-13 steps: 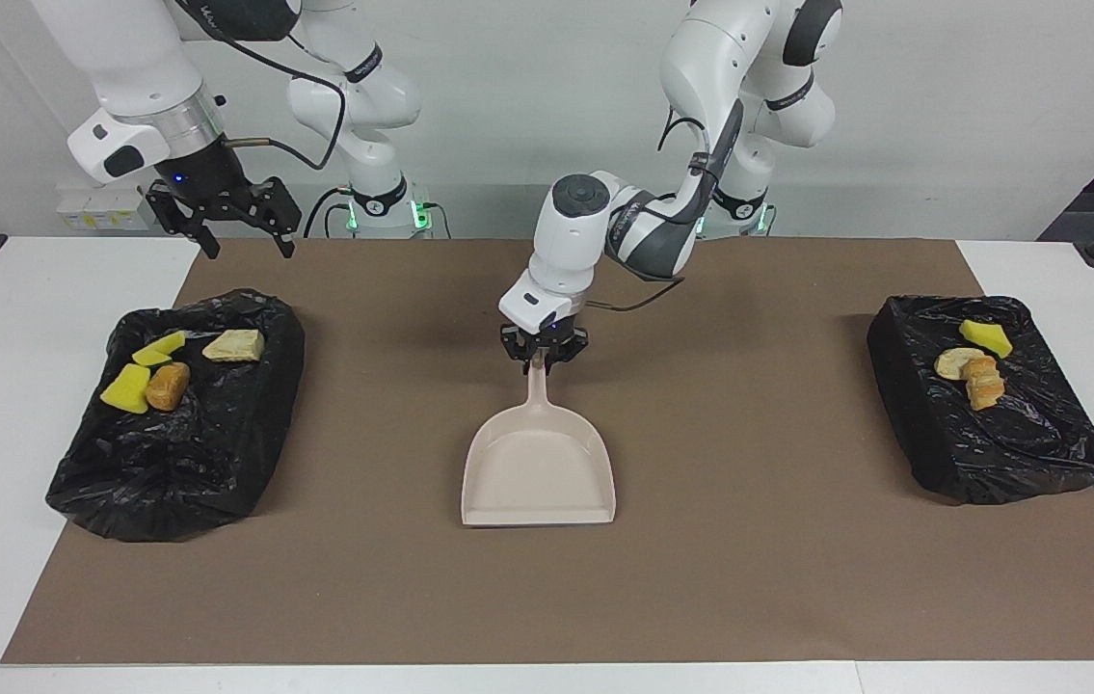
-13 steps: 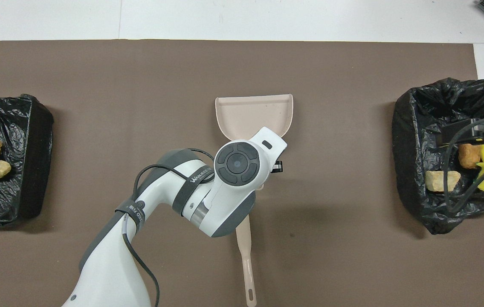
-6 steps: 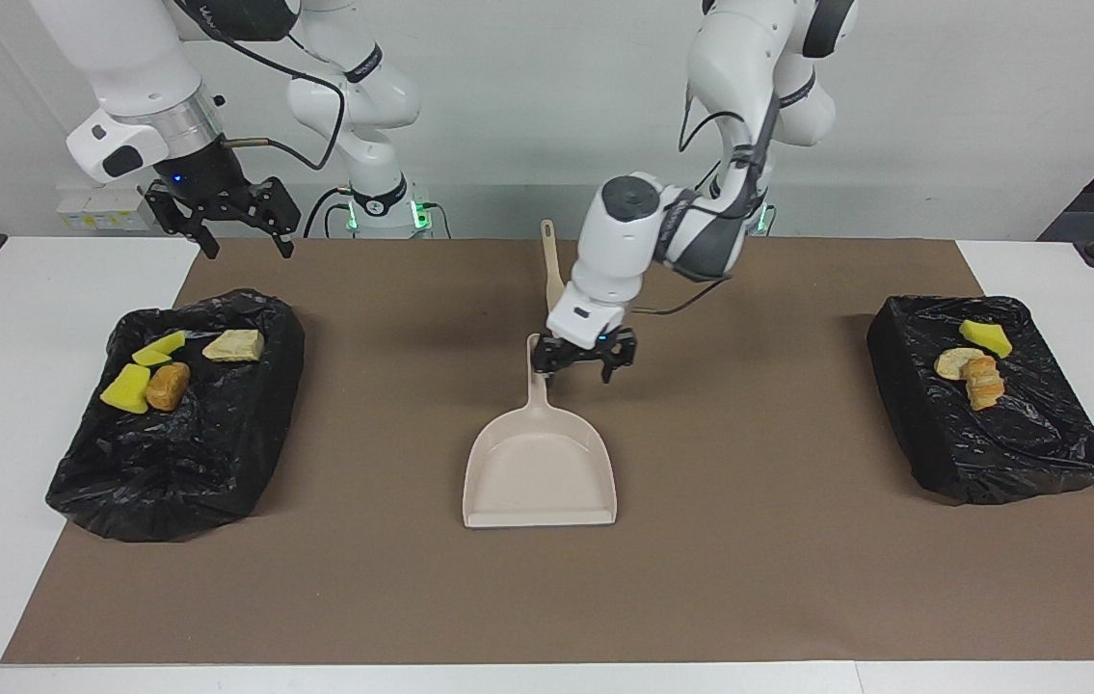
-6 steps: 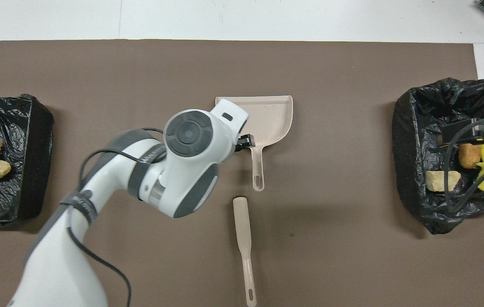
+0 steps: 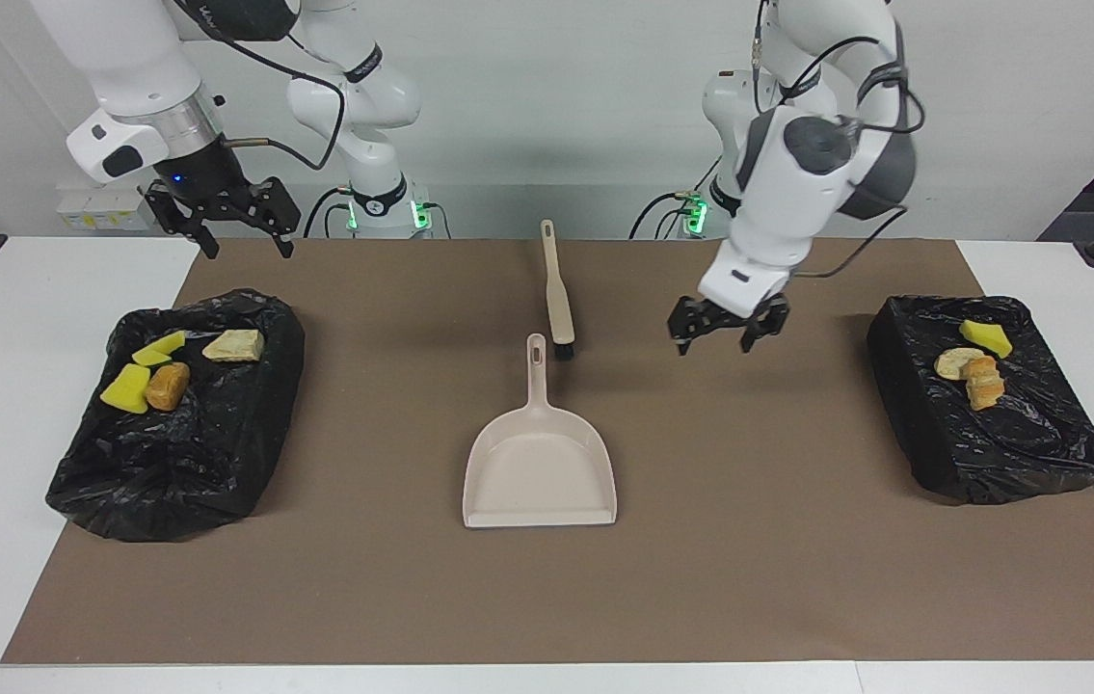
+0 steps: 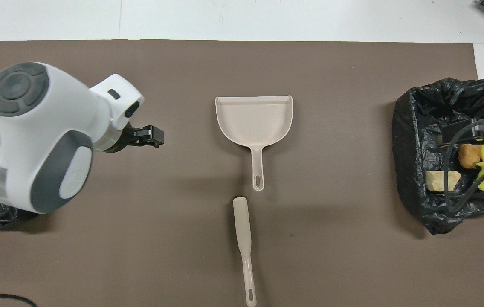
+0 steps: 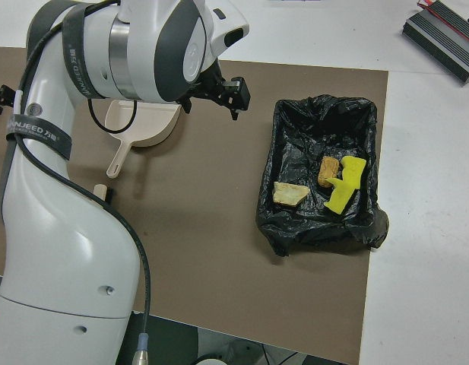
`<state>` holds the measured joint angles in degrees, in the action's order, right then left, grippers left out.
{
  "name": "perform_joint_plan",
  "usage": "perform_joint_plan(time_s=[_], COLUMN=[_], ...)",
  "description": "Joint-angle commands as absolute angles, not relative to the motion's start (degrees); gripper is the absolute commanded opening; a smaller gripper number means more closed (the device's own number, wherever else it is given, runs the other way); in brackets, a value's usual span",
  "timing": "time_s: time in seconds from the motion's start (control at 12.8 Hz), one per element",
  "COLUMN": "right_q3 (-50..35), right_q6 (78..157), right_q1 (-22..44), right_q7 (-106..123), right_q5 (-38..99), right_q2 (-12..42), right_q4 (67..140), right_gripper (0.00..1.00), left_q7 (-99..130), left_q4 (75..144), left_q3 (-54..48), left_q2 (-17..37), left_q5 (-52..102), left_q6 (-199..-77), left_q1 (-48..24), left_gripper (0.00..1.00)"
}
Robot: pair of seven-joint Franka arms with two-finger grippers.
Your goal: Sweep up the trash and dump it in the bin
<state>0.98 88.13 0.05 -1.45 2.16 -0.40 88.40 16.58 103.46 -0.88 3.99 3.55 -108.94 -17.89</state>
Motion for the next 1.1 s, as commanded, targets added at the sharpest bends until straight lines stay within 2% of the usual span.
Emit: perform_joint_plan(time_s=[0.0, 0.39, 0.7, 1.02], right_q3=[0.7, 0.7, 0.8, 0.9], right_q6=[88.5, 88.5, 88.5, 88.6], right_q1=[-0.5, -0.5, -0.7, -0.9], right_q7=[-1.9, -2.0, -2.1, -1.8], right_q5=[3.5, 3.5, 3.4, 2.8], right_q2=[-1.3, -1.3, -1.3, -1.2], right_q4=[89.2, 89.2, 89.2, 89.3], right_gripper=[1.00, 1.00, 1.00, 1.00], left_q7=[10.6, -0.3, -1.9, -2.1], left_q4=[111.0, 110.1, 106.1, 95.9], left_q3=[-1.5, -1.5, -1.5, -1.5], left_q2=[-3.2, -5.3, -5.1, -4.2], left_q5=[3.9, 1.5, 1.2, -0.2], left_q6=[-106.9, -101.1, -101.0, -95.5], left_q1=[-12.3, -1.4, 3.1, 3.0], left_gripper=[1.00, 1.00, 1.00, 1.00])
